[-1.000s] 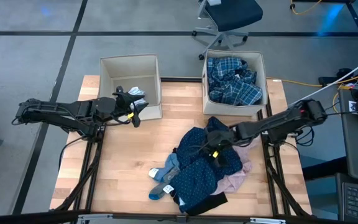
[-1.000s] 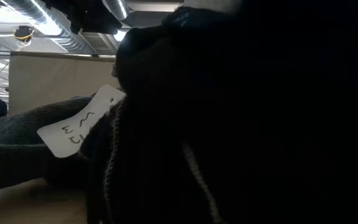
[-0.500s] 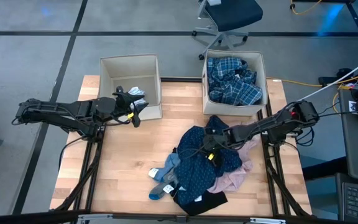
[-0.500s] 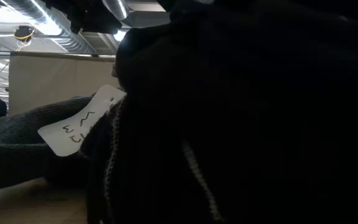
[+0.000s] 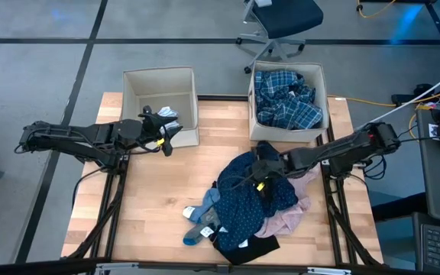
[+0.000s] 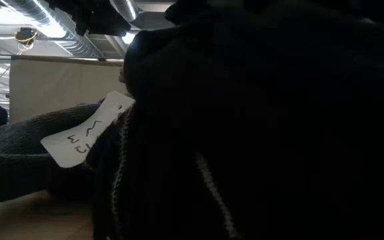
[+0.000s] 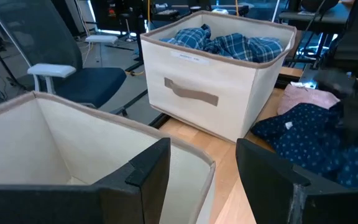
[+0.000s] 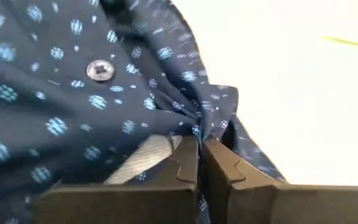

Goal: Sort clothes
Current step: Put the dark blue polo shirt into the right laundry bin

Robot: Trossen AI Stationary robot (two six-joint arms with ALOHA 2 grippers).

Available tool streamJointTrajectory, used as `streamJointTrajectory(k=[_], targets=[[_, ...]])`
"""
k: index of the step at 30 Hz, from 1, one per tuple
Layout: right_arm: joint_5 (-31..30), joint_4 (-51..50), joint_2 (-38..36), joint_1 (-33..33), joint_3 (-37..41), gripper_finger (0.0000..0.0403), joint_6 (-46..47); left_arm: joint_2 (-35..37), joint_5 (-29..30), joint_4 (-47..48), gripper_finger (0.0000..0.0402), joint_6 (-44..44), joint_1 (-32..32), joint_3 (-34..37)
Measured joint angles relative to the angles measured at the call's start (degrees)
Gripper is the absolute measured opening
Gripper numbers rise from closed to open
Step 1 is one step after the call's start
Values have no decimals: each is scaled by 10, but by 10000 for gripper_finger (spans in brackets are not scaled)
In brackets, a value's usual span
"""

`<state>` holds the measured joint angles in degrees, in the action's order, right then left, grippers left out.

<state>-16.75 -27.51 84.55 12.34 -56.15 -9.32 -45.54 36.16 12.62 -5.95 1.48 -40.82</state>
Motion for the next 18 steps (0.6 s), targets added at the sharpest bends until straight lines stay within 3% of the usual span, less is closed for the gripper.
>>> streamJointTrajectory(k=[11, 18], targets=[[-159, -13, -143, 0, -13, 6, -20, 0, 0, 1, 175, 3, 0, 0], [-260, 46, -229, -24, -13, 4, -93, 0, 0, 0, 175, 3, 0, 0]])
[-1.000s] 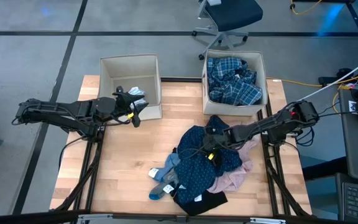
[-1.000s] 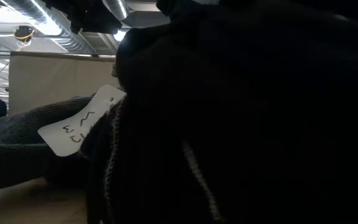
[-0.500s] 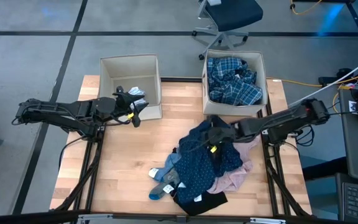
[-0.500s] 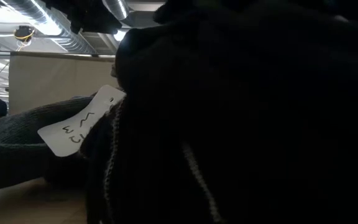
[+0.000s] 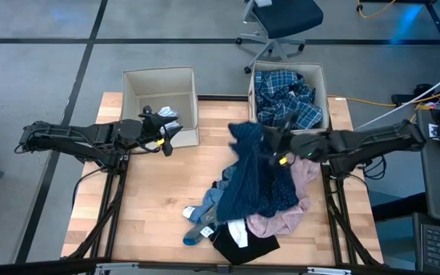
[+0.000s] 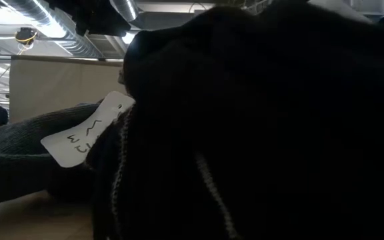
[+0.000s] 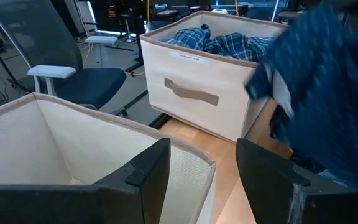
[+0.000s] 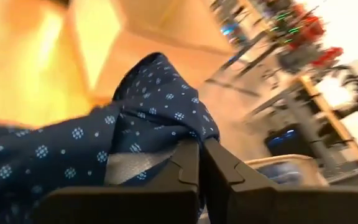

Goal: Sort clothes
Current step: Put the dark blue polo shirt into the right laundry bin

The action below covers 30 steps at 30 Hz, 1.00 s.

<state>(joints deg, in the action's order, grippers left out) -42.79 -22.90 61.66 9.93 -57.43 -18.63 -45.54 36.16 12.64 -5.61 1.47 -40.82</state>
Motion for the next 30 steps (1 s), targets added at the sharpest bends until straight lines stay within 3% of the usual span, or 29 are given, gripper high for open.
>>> streamJointTrajectory(k=[8, 17, 23, 30], targets=[[-12, 116, -69, -85, 0, 4, -123, 0, 0, 0, 175, -2, 0, 0], [11, 259, -86, -186, -20, 7, -271, 0, 0, -1, 175, -4, 0, 0], [54, 250, -46, -241, -125, 8, -291, 0, 0, -1, 175, -2, 0, 0], [66, 220, 38, -305, -312, 8, -373, 0, 0, 0, 175, 0, 0, 0]])
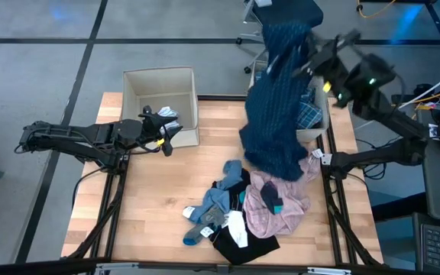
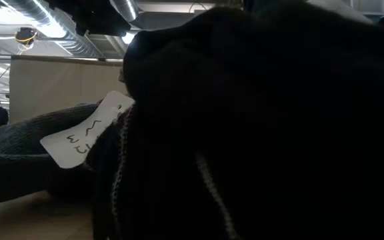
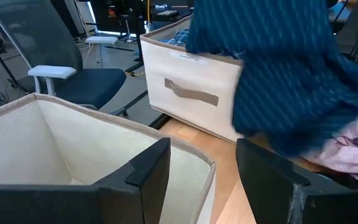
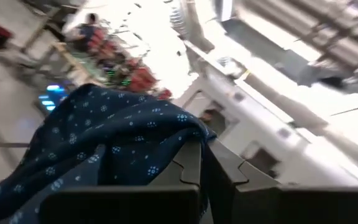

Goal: Sort clothes
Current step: Put the dark blue polo shirt into the right laundry bin

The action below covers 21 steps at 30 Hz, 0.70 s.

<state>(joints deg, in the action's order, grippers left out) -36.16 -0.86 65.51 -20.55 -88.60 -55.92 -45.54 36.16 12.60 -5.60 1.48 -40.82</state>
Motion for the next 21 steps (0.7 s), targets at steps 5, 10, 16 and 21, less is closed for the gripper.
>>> streamJointTrajectory(k=[5, 10, 16, 21], targets=[[25, -13, 72, -36, -160, 9, -76, 0, 0, 0, 175, 0, 0, 0], [71, -40, 147, -66, -335, 9, -108, 0, 0, 0, 175, 0, 0, 0], [139, 38, 217, -90, -447, 9, -177, 0, 0, 1, 175, 0, 0, 0], [193, 113, 224, -121, -429, 9, -216, 0, 0, 2, 175, 1, -1, 0]])
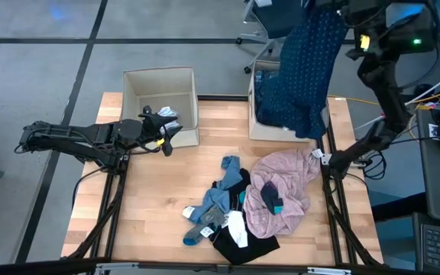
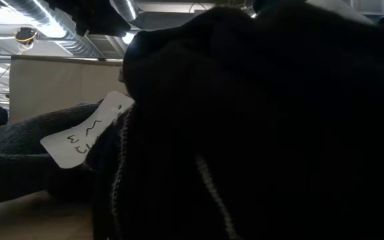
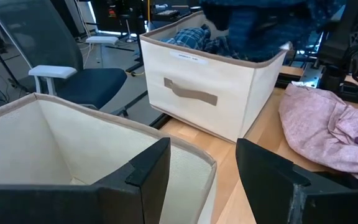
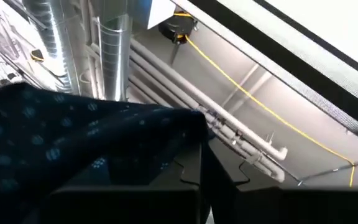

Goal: Sort clothes
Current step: Put the dark blue polo shirt into the right laundry bin

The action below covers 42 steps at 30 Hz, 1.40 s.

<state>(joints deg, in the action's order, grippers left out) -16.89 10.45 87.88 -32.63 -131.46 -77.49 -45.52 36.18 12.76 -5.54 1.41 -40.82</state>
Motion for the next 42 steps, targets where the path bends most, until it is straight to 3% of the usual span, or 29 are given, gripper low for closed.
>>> streamJointTrajectory(k=[7, 11, 18, 23, 27, 35, 42], targets=[[-16, -105, 25, -71, 1, 9, 92, 0, 0, -2, 175, 11, 0, 1], [-63, -230, 34, -98, 1, 9, 169, 0, 0, -1, 175, 13, 0, 1], [-94, -473, 36, -122, 19, 9, 335, 0, 0, -1, 175, 13, 0, 1], [-78, -658, 35, -136, 52, 9, 421, 0, 0, -1, 175, 13, 0, 1], [-64, -749, 34, -141, 110, 9, 487, 0, 0, -2, 175, 12, 0, 1], [10, -792, 14, -138, 273, 9, 559, 0, 0, -1, 175, 1, 0, 1], [58, -691, 6, -140, 444, 9, 597, 0, 0, -1, 175, -5, 0, 1]])
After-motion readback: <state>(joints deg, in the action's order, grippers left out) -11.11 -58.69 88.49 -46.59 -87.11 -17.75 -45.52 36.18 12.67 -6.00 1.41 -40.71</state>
